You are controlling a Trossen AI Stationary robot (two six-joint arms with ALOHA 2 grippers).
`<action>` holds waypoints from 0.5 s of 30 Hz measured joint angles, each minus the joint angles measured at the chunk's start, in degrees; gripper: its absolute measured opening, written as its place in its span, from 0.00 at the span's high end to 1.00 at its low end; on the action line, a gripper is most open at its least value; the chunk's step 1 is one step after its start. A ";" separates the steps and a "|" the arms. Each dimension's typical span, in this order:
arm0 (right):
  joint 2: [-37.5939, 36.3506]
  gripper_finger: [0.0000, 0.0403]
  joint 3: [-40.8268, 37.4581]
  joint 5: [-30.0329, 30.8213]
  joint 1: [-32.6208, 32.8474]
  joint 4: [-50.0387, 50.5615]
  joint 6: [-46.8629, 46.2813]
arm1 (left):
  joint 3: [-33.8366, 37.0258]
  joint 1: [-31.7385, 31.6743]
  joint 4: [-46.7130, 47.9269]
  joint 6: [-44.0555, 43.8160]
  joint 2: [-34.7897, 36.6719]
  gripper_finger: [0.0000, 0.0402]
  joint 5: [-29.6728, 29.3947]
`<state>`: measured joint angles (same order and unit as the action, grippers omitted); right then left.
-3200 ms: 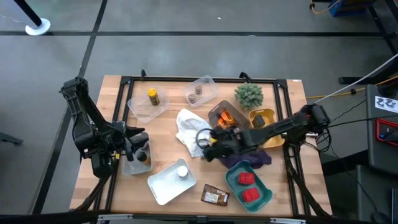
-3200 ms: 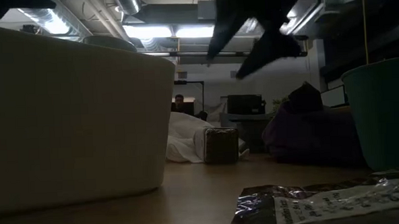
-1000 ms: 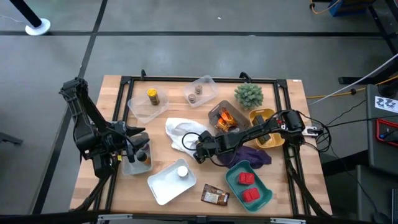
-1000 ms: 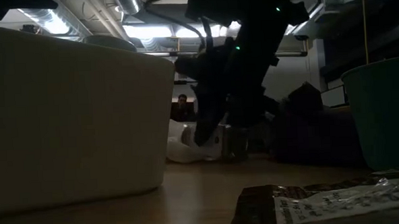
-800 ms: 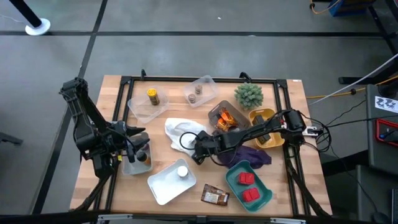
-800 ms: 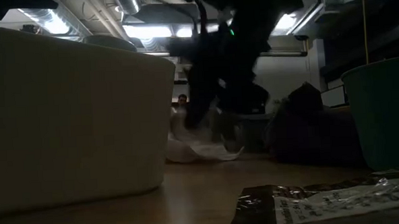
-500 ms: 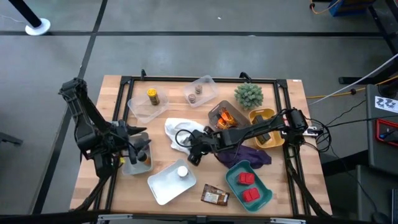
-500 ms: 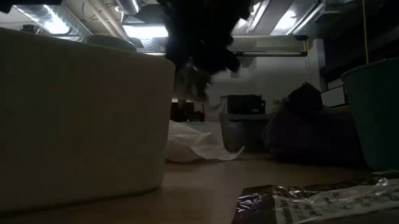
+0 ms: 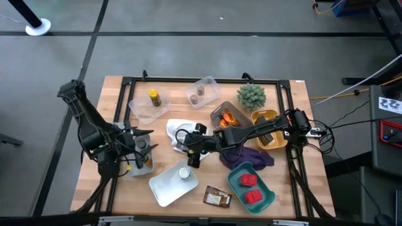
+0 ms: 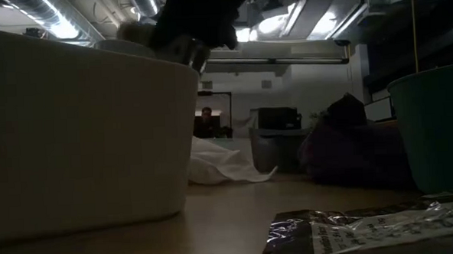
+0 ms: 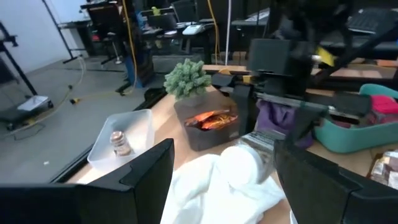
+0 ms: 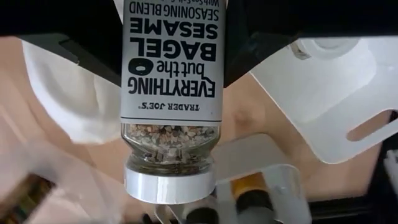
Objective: Sort spices by type
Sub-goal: Put the white spice bottle into the white bin
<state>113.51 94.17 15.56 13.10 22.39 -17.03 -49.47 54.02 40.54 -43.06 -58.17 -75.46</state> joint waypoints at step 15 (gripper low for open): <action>0.00 0.48 0.00 -5.82 -0.02 -9.90 17.50 | 0.00 -6.62 -12.22 10.56 -1.80 0.36 18.25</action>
<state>113.51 94.17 9.74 13.08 12.49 0.47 -49.47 47.40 28.32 -32.51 -59.97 -57.22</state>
